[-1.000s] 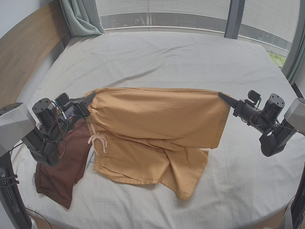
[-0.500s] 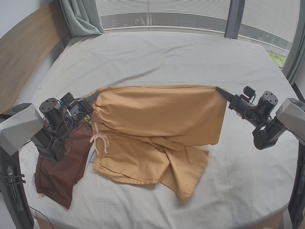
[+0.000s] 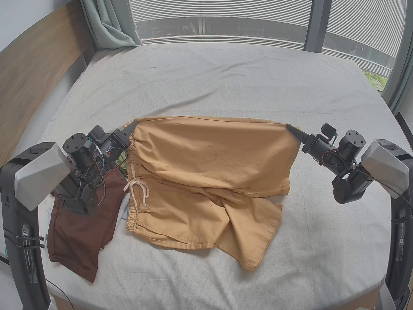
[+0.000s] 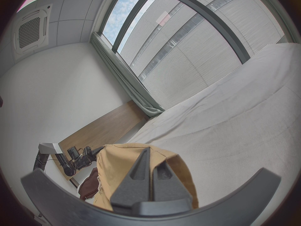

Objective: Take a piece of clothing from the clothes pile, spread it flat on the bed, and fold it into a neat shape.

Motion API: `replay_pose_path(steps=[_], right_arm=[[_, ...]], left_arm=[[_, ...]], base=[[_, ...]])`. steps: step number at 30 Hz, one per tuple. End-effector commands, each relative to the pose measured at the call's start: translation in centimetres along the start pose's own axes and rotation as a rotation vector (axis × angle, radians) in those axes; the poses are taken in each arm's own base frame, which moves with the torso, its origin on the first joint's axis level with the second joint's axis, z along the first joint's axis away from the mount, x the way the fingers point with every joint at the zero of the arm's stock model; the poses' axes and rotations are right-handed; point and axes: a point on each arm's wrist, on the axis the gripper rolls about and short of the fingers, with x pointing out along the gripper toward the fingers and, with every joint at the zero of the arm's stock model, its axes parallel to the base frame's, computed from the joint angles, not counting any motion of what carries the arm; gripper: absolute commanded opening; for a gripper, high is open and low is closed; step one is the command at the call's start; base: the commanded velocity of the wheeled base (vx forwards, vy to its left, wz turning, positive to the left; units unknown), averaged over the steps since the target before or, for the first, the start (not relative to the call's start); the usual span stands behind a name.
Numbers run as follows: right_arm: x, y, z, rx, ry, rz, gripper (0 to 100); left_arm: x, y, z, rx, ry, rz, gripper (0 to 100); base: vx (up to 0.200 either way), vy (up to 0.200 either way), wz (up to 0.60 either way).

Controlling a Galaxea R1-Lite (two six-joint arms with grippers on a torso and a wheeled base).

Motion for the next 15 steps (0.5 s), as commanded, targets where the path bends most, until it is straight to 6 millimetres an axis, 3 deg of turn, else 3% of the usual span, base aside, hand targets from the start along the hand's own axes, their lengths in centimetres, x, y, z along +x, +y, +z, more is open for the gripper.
replay_pose_path(steps=[1, 6, 15], right_arm=[[0.3, -1.3, -1.2, 0.026, 0.004, -0.006, 0], [0.7, -1.7, -1.4, 0.025, 0.0, -0.001, 0], [1.0, -2.4, -2.1, 0.023, -0.001, 0.001, 0]], left_arm=[[0.5, 1.5, -1.3, -0.011, 0.005, 0.018, 0], [0.7, 2.6, -2.0, -0.021, 0.008, 0.029, 0], [1.1, 2.8, -1.9, -0.056, -0.005, 0.021, 0]], base=[[0.0, 0.0, 0.0], [0.0, 0.0, 0.0], [0.0, 0.0, 0.0]])
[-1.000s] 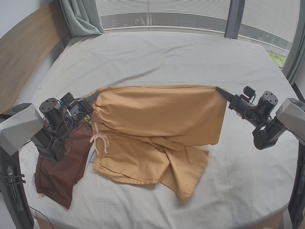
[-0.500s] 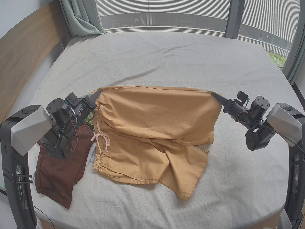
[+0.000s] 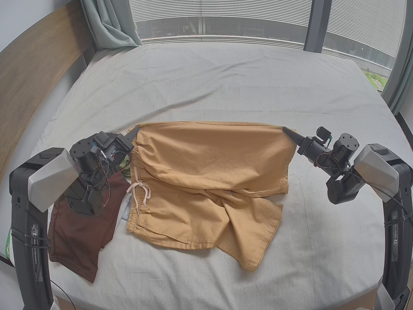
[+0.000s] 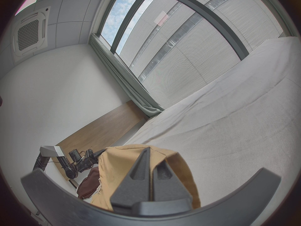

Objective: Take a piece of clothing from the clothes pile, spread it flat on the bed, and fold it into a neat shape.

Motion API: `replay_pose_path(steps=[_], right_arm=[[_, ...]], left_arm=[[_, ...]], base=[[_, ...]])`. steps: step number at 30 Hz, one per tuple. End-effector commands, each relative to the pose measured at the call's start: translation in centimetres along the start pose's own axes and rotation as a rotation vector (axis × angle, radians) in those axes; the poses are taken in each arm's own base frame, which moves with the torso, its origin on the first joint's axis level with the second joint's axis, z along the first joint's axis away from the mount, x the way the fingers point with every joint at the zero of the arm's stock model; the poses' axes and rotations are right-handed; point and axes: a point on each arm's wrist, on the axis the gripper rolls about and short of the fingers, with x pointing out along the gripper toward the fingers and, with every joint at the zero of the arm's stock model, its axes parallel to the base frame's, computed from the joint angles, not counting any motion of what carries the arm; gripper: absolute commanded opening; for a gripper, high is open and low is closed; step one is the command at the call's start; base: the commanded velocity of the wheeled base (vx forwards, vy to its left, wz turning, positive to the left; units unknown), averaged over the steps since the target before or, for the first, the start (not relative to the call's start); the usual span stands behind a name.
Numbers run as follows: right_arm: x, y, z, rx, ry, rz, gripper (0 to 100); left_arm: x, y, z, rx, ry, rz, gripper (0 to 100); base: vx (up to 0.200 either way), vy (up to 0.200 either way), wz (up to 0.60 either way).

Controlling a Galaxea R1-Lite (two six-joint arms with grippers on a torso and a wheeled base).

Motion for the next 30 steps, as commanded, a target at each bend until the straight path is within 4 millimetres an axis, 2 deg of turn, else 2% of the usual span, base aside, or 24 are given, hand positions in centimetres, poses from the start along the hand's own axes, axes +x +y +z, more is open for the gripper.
replay_pose_path(steps=[1, 11, 23, 24, 30], right_arm=[[0.0, -0.4, -0.7, 0.006, 0.007, -0.003, 0], [0.2, -1.3, -1.4, 0.007, 0.006, -0.005, 0], [1.0, -1.2, -0.9, -0.017, -0.018, 0.018, 0], [1.1, -1.3, -0.8, -0.023, -0.024, 0.021, 100], [1.3, -1.8, -0.7, -0.038, -0.044, 0.018, 100]], left_arm=[[0.1, 0.3, -0.1, -0.002, -0.003, -0.001, 0], [0.3, 0.9, -0.7, -0.004, 0.001, 0.003, 0], [0.5, 1.2, -0.9, -0.003, 0.004, -0.003, 0], [0.6, 1.1, -0.9, -0.002, 0.001, -0.005, 100], [0.6, 1.0, -1.0, -0.016, 0.009, -0.011, 100]], base=[[0.0, 0.0, 0.0], [0.0, 0.0, 0.0], [0.0, 0.0, 0.0], [0.0, 0.0, 0.0], [0.0, 0.0, 0.0]])
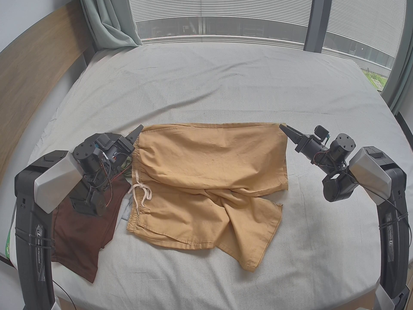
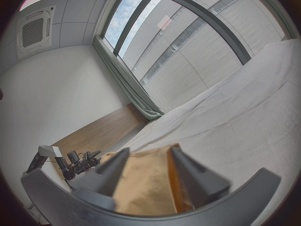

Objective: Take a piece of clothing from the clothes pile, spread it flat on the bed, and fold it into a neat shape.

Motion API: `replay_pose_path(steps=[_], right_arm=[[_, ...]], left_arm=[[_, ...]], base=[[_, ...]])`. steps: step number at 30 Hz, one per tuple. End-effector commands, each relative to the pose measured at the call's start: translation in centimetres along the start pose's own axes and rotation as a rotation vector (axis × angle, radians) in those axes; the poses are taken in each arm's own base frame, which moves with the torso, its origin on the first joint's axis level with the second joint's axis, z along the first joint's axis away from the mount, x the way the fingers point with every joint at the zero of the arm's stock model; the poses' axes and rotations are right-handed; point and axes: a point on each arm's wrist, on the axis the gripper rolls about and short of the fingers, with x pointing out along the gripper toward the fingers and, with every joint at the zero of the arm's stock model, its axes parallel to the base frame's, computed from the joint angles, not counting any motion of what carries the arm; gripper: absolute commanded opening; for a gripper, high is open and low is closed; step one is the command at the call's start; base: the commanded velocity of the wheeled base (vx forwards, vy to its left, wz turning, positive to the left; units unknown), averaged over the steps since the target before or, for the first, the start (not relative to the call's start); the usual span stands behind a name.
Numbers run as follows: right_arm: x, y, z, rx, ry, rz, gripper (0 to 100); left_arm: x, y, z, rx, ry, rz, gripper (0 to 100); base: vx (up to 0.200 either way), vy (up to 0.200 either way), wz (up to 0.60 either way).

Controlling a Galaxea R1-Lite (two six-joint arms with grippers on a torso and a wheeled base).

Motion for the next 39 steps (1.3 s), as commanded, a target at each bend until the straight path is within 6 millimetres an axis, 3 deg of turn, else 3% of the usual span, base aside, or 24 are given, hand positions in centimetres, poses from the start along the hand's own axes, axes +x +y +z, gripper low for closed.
replay_pose_path(steps=[1, 11, 27, 39], right_arm=[[0.0, -0.5, -0.4, -0.003, -0.008, -0.013, 100], [-1.9, 0.7, -1.3, 0.017, 0.061, -0.06, 100], [-7.3, 4.8, -4.2, 0.051, 0.274, -0.156, 100], [-8.6, 5.1, -5.9, 0.097, 0.331, -0.188, 100]], left_arm=[[-0.1, 0.0, -0.2, -0.013, 0.008, 0.001, 100], [-1.5, 0.4, -0.6, -0.025, 0.035, 0.061, 100], [-6.8, -4.4, 1.6, 0.119, 0.118, 0.114, 100], [-8.1, -4.5, 1.0, 0.148, 0.158, 0.145, 100]], base=[[0.0, 0.0, 0.0], [0.0, 0.0, 0.0], [0.0, 0.0, 0.0], [0.0, 0.0, 0.0]])
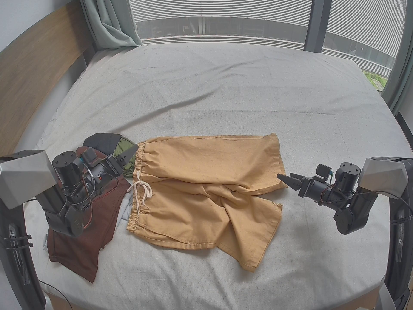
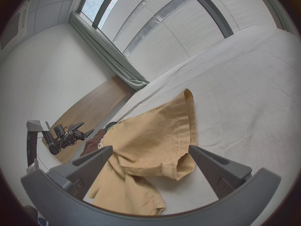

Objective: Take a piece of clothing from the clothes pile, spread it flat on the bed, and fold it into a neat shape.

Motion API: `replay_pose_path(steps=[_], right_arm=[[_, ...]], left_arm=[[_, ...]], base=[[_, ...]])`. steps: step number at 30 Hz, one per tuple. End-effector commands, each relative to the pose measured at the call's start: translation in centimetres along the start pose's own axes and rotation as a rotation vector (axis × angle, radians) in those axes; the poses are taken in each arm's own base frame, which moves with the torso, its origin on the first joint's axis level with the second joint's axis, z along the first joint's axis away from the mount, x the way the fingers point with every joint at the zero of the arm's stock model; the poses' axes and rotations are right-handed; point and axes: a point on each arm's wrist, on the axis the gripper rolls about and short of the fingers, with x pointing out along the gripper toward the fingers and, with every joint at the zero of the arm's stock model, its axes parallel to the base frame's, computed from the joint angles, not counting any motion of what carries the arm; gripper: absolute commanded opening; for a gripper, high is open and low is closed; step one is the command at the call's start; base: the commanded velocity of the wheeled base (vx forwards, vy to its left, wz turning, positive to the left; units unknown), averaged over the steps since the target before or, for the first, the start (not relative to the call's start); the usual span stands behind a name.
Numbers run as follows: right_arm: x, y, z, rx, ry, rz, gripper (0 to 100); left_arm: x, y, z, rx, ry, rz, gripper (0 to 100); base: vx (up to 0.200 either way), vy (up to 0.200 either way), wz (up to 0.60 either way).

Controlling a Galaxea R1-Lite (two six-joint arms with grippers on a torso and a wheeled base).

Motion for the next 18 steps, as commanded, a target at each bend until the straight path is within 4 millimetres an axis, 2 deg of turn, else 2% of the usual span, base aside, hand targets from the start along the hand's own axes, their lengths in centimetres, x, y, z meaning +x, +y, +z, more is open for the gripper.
replay_pose_path(steps=[1, 13, 18], right_arm=[[-0.2, 0.0, -0.7, 0.014, 0.021, -0.005, 100], [0.4, 1.2, -2.3, 0.025, 0.075, 0.026, 100], [0.1, 1.6, -3.0, 0.04, 0.106, 0.026, 100]], left_arm=[[-0.2, -0.3, 0.2, 0.004, -0.005, -0.003, 100], [-0.1, -0.3, 0.4, 0.005, -0.009, -0.007, 100], [-0.1, -0.1, 0.3, 0.004, -0.01, -0.004, 100]], base=[[0.0, 0.0, 0.0], [0.0, 0.0, 0.0], [0.0, 0.0, 0.0]])
